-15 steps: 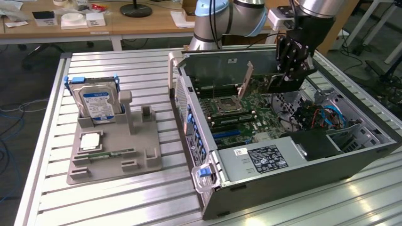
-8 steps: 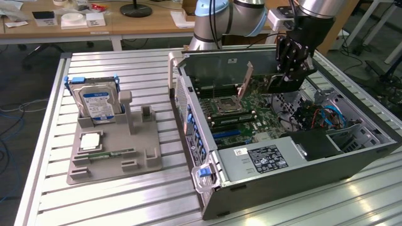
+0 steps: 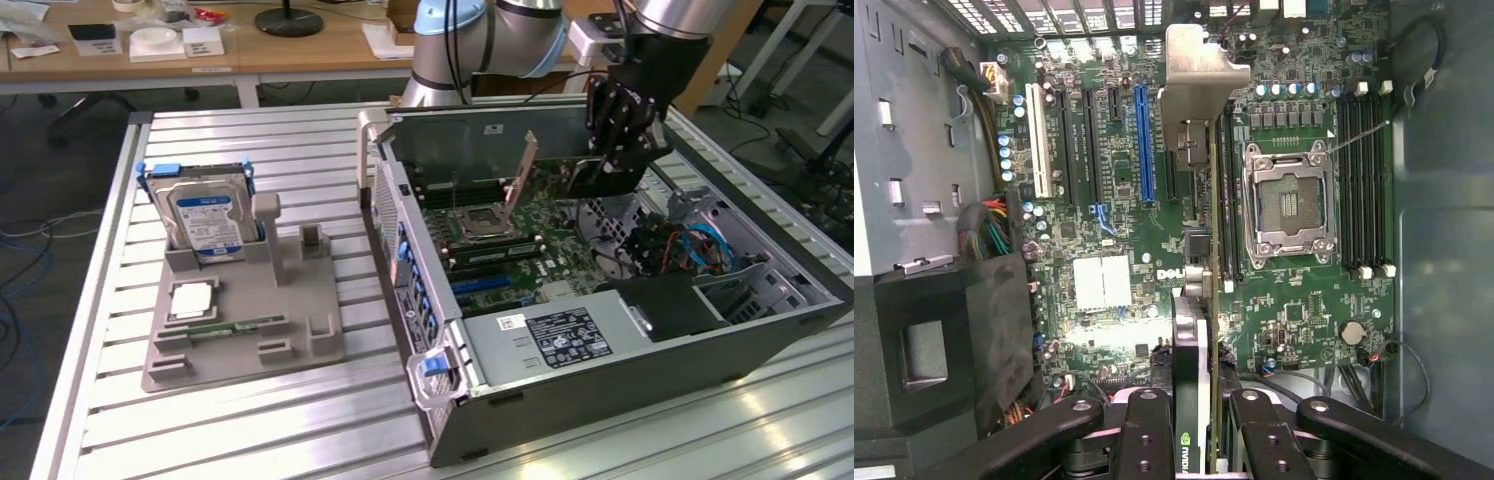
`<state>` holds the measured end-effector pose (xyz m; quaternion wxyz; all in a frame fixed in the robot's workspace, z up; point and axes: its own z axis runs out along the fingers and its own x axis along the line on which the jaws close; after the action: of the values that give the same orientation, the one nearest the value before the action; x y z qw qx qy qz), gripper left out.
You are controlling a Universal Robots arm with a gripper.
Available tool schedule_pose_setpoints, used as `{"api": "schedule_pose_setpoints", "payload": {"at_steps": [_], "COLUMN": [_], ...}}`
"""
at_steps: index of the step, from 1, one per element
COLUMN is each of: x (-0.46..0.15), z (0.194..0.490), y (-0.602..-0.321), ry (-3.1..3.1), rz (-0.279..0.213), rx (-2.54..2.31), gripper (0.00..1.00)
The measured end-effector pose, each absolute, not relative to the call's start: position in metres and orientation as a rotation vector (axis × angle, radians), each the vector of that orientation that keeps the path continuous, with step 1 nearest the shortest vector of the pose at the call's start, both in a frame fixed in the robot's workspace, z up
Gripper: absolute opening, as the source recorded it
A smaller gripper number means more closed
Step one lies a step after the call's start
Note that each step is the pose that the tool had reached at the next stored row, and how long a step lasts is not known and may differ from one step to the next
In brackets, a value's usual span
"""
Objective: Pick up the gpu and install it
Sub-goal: 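Insert the gpu into the slot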
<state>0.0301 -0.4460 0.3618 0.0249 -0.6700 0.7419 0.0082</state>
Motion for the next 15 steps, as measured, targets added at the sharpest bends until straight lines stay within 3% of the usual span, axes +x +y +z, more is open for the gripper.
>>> {"api": "schedule_pose_setpoints", "payload": {"at_steps": [15], "x": [0.015], "z": [0.36], "y": [-0.458], "ry": [2.294], "rz": [0.024], "rx": [-2.072], "gripper": [0.27]}}
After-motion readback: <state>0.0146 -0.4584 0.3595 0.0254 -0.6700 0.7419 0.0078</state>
